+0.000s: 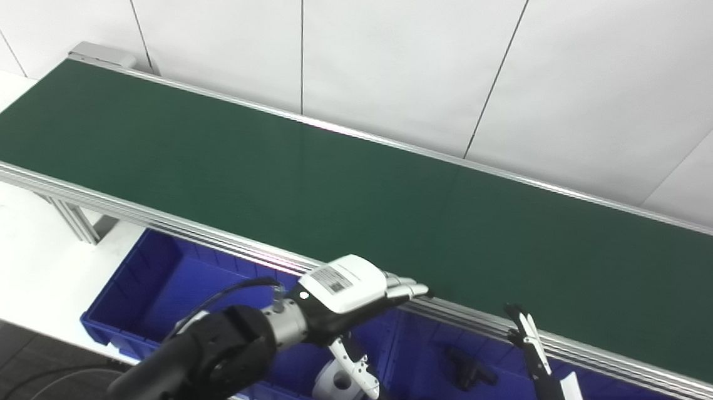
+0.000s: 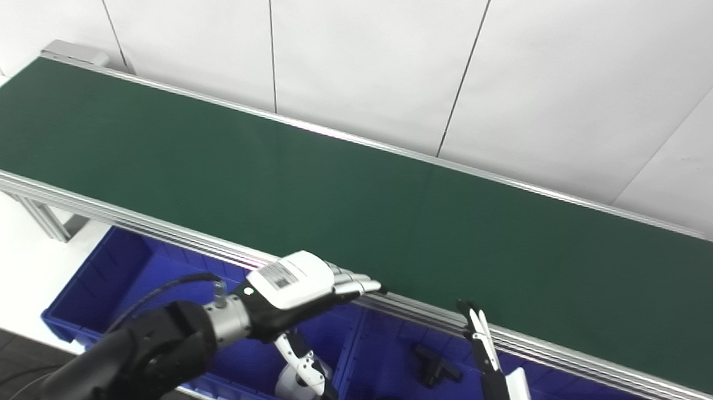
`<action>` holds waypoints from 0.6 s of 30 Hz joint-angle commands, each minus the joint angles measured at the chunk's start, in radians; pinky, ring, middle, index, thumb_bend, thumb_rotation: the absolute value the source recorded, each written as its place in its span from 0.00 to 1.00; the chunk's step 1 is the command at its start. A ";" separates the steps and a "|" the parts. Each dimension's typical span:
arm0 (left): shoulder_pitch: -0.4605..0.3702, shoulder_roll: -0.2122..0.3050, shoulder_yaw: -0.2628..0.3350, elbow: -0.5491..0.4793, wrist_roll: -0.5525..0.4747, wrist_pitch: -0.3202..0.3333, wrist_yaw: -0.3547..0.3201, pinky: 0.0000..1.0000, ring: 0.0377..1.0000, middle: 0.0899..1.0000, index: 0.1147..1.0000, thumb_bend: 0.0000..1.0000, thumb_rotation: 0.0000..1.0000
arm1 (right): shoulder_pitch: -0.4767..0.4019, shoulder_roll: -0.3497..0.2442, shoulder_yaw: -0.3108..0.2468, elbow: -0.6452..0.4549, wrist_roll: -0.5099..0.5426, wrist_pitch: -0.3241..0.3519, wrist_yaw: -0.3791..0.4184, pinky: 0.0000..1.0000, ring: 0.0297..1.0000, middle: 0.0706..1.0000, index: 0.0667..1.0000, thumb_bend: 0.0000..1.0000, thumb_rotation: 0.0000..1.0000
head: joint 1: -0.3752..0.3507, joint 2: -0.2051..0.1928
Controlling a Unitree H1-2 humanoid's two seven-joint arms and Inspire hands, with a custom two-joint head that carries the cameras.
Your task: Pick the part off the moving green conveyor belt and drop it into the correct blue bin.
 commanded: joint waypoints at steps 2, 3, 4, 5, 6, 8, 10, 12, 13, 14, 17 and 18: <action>0.072 -0.086 0.144 -0.040 -0.342 -0.018 0.117 0.81 0.94 0.97 0.96 0.90 0.72 | 0.013 0.065 -0.029 -0.074 0.046 0.058 0.017 0.92 0.97 0.99 0.95 0.98 0.99 | -0.086 0.008; 0.085 -0.108 0.176 -0.028 -0.405 -0.037 0.137 0.85 0.96 0.99 0.98 0.88 0.77 | 0.018 0.081 -0.033 -0.084 0.060 0.082 0.022 0.92 0.98 0.99 0.96 0.97 1.00 | -0.110 0.011; 0.095 -0.131 0.206 -0.014 -0.453 -0.058 0.160 0.86 0.96 0.99 0.99 0.86 0.79 | 0.023 0.098 -0.037 -0.096 0.073 0.112 0.026 0.92 0.97 1.00 0.96 0.97 1.00 | -0.132 0.013; 0.102 -0.146 0.230 0.001 -0.485 -0.078 0.178 0.88 0.96 0.99 0.99 0.85 0.81 | 0.029 0.114 -0.042 -0.108 0.085 0.140 0.028 0.91 0.97 1.00 0.97 0.98 1.00 | -0.153 0.016; 0.106 -0.153 0.247 0.010 -0.504 -0.092 0.187 0.88 0.96 0.99 0.99 0.85 0.81 | 0.033 0.127 -0.045 -0.118 0.089 0.161 0.031 0.91 0.97 1.00 0.97 0.98 1.00 | -0.174 0.021; 0.109 -0.151 0.288 0.070 -0.560 -0.158 0.205 0.91 0.98 1.00 1.00 0.84 0.84 | 0.045 0.163 -0.056 -0.142 0.100 0.213 0.032 0.91 0.97 1.00 0.99 0.95 1.00 | -0.215 0.029; 0.118 -0.152 0.325 0.108 -0.580 -0.186 0.235 0.93 1.00 1.00 1.00 0.86 0.88 | 0.056 0.194 -0.067 -0.162 0.121 0.259 0.038 0.94 0.99 1.00 1.00 0.93 1.00 | -0.260 0.039; 0.124 -0.157 0.355 0.140 -0.615 -0.199 0.255 0.95 1.00 1.00 1.00 0.84 0.88 | 0.061 0.217 -0.074 -0.171 0.132 0.283 0.043 0.98 1.00 1.00 1.00 0.92 1.00 | -0.307 0.050; 0.126 -0.162 0.365 0.151 -0.630 -0.195 0.261 0.97 1.00 1.00 1.00 0.83 0.88 | 0.061 0.224 -0.076 -0.171 0.129 0.287 0.045 0.99 1.00 1.00 1.00 0.92 1.00 | -0.318 0.052; 0.125 -0.164 0.371 0.164 -0.642 -0.196 0.266 0.99 1.00 1.00 1.00 0.84 0.87 | 0.061 0.228 -0.077 -0.168 0.120 0.287 0.045 0.99 1.00 1.00 1.00 0.92 1.00 | -0.326 0.052; 0.120 -0.178 0.376 0.203 -0.672 -0.206 0.281 1.00 1.00 1.00 1.00 0.86 0.88 | 0.062 0.234 -0.082 -0.153 0.092 0.268 0.041 1.00 1.00 1.00 1.00 0.93 1.00 | -0.336 0.046; 0.118 -0.180 0.374 0.221 -0.665 -0.225 0.288 1.00 1.00 1.00 1.00 0.87 0.87 | 0.064 0.234 -0.085 -0.145 0.087 0.257 0.041 1.00 1.00 1.00 1.00 0.93 1.00 | -0.335 0.040</action>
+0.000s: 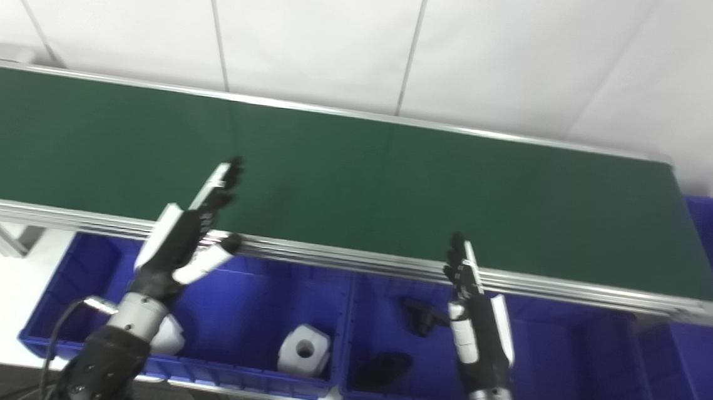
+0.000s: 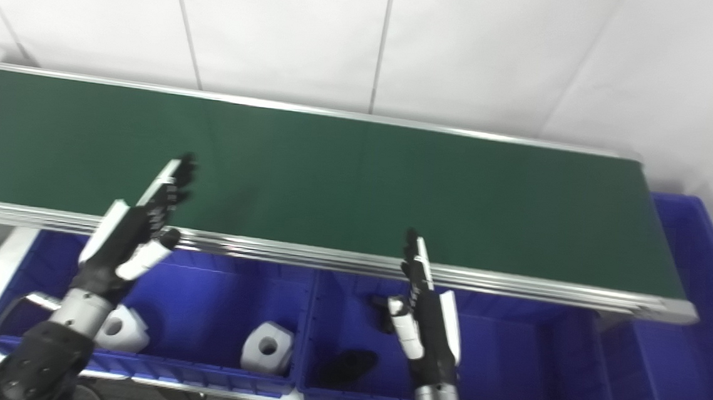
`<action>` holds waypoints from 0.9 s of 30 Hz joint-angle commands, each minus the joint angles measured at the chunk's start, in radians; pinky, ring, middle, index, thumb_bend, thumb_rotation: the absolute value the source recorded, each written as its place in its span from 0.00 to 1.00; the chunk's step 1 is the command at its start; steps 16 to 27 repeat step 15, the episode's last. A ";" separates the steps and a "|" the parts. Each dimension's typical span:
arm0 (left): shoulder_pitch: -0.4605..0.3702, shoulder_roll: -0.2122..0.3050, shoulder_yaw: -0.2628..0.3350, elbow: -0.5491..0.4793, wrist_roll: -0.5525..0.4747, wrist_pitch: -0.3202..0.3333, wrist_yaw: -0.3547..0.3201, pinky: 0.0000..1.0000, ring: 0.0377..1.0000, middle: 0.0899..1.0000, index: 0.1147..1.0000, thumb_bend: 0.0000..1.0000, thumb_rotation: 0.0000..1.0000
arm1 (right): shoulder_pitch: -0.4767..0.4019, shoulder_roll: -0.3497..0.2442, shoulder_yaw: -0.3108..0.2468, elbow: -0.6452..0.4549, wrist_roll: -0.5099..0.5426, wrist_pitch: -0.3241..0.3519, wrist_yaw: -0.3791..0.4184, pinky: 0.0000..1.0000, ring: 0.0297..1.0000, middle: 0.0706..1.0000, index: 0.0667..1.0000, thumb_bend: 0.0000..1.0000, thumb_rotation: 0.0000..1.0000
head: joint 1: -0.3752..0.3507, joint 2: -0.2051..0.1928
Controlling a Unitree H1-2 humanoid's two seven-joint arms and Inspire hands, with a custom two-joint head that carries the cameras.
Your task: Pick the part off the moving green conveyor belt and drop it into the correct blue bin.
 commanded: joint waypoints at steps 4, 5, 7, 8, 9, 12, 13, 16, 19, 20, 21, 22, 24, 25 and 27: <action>-0.015 -0.006 -0.022 0.036 0.020 -0.115 0.033 0.99 1.00 1.00 1.00 0.89 0.90 | 0.000 0.014 -0.016 0.005 -0.015 -0.043 -0.005 1.00 1.00 1.00 1.00 0.95 1.00 | 0.012 -0.024; -0.014 -0.006 -0.028 0.044 0.023 -0.127 0.033 1.00 1.00 1.00 1.00 0.89 0.90 | 0.002 0.015 -0.019 0.007 -0.014 -0.046 -0.006 1.00 1.00 1.00 0.99 0.95 1.00 | 0.017 -0.028; -0.008 -0.009 -0.039 0.055 0.025 -0.143 0.033 1.00 1.00 1.00 1.00 0.88 0.89 | 0.006 0.015 -0.025 0.016 -0.007 -0.060 -0.004 1.00 1.00 1.00 0.99 0.95 0.99 | 0.035 -0.039; -0.005 -0.011 -0.044 0.056 0.032 -0.148 0.035 1.00 1.00 1.00 1.00 0.88 0.89 | 0.007 0.014 -0.027 0.021 -0.005 -0.067 -0.002 1.00 1.00 1.00 0.99 0.95 0.99 | 0.035 -0.039; -0.001 -0.015 -0.050 0.054 0.040 -0.152 0.039 1.00 1.00 1.00 1.00 0.88 0.89 | 0.008 0.012 -0.030 0.024 -0.003 -0.073 0.000 1.00 1.00 1.00 0.99 0.95 0.99 | 0.046 -0.045; 0.010 -0.028 -0.066 0.043 0.059 -0.162 0.051 1.00 1.00 1.00 1.00 0.89 0.89 | 0.010 0.004 -0.037 0.033 0.006 -0.090 0.011 1.00 1.00 1.00 0.99 0.92 0.98 | 0.064 -0.055; 0.014 -0.035 -0.072 0.041 0.060 -0.168 0.056 1.00 1.00 1.00 1.00 0.89 0.89 | 0.012 0.001 -0.041 0.037 0.008 -0.097 0.011 1.00 1.00 1.00 0.99 0.92 0.97 | 0.079 -0.067; 0.019 -0.049 -0.082 0.040 0.057 -0.186 0.064 1.00 1.00 1.00 1.00 0.87 0.87 | 0.016 -0.004 -0.048 0.046 0.006 -0.109 0.009 1.00 1.00 1.00 1.00 0.91 0.98 | 0.094 -0.084; 0.019 -0.049 -0.082 0.040 0.057 -0.186 0.064 1.00 1.00 1.00 1.00 0.87 0.87 | 0.016 -0.004 -0.048 0.046 0.006 -0.109 0.009 1.00 1.00 1.00 1.00 0.91 0.98 | 0.094 -0.084; 0.019 -0.049 -0.082 0.040 0.057 -0.186 0.064 1.00 1.00 1.00 1.00 0.87 0.87 | 0.016 -0.004 -0.048 0.046 0.006 -0.109 0.009 1.00 1.00 1.00 1.00 0.91 0.98 | 0.094 -0.084; 0.019 -0.049 -0.082 0.040 0.057 -0.186 0.064 1.00 1.00 1.00 1.00 0.87 0.87 | 0.016 -0.004 -0.048 0.046 0.006 -0.109 0.009 1.00 1.00 1.00 1.00 0.91 0.98 | 0.094 -0.084; 0.019 -0.049 -0.082 0.040 0.057 -0.186 0.064 1.00 1.00 1.00 1.00 0.87 0.87 | 0.016 -0.004 -0.048 0.046 0.006 -0.109 0.009 1.00 1.00 1.00 1.00 0.91 0.98 | 0.094 -0.084; 0.019 -0.049 -0.082 0.040 0.057 -0.186 0.064 1.00 1.00 1.00 1.00 0.87 0.87 | 0.016 -0.004 -0.048 0.046 0.006 -0.109 0.009 1.00 1.00 1.00 1.00 0.91 0.98 | 0.094 -0.084; 0.019 -0.049 -0.082 0.040 0.057 -0.186 0.064 1.00 1.00 1.00 1.00 0.87 0.87 | 0.016 -0.004 -0.048 0.046 0.006 -0.109 0.009 1.00 1.00 1.00 1.00 0.91 0.98 | 0.094 -0.084; 0.019 -0.049 -0.082 0.040 0.057 -0.186 0.064 1.00 1.00 1.00 1.00 0.87 0.87 | 0.016 -0.004 -0.048 0.046 0.006 -0.109 0.009 1.00 1.00 1.00 1.00 0.91 0.98 | 0.094 -0.084</action>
